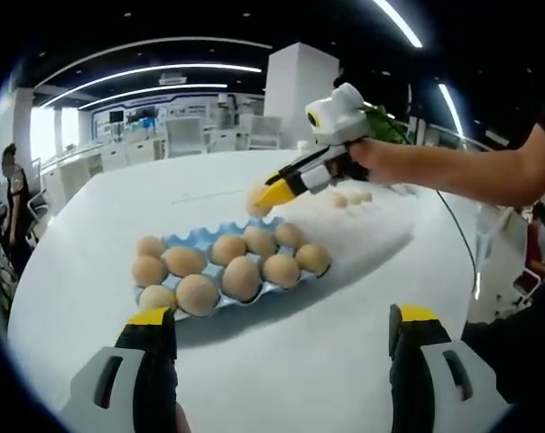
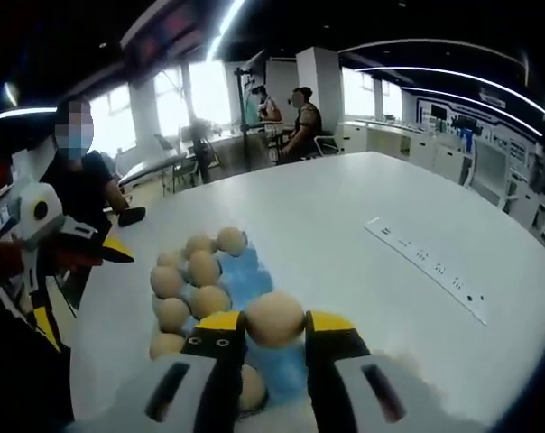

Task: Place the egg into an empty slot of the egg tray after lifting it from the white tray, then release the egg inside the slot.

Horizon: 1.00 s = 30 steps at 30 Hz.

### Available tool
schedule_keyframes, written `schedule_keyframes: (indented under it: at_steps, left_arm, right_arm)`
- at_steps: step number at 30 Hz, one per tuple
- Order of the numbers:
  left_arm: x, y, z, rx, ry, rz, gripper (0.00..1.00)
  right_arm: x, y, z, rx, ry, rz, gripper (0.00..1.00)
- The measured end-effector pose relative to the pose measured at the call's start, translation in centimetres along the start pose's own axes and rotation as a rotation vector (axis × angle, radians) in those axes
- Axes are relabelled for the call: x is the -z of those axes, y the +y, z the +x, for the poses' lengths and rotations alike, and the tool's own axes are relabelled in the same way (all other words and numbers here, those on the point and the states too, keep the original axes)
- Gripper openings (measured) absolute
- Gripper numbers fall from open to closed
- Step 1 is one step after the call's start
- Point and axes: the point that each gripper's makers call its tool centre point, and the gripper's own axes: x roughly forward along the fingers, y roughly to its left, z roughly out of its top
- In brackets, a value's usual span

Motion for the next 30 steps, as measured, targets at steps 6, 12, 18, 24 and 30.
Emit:
schedule_keyframes:
  at_steps: [6,12,18,24,30]
  left_arm:
    - [-0.1,0.7,-0.2,-0.017,-0.011,-0.004,1.00]
    - [0.4,1.2,-0.3,-0.024,-0.003,-0.012,1.00]
    - [0.7,1.5,-0.6,-0.038,-0.009,-0.020,1.00]
    - [0.9,1.6,-0.7,-0.043,-0.010,-0.026,1.00]
    - [1.1,1.8,-1.0,-0.051,-0.009,-0.022,1.00]
  right_arm:
    - [-0.5,0.3,1.1,-0.014,-0.006,-0.001,0.27]
    - [-0.8,0.5,2.1,-0.019,-0.001,-0.008,0.27]
    - [-1.7,0.5,3.2,-0.022,-0.016,0.000,0.27]
    - [-2.1,1.1,4.2,-0.035,-0.015,0.000,0.27]
    - [-2.2,1.8,5.2,-0.050,-0.006,-0.003,0.27]
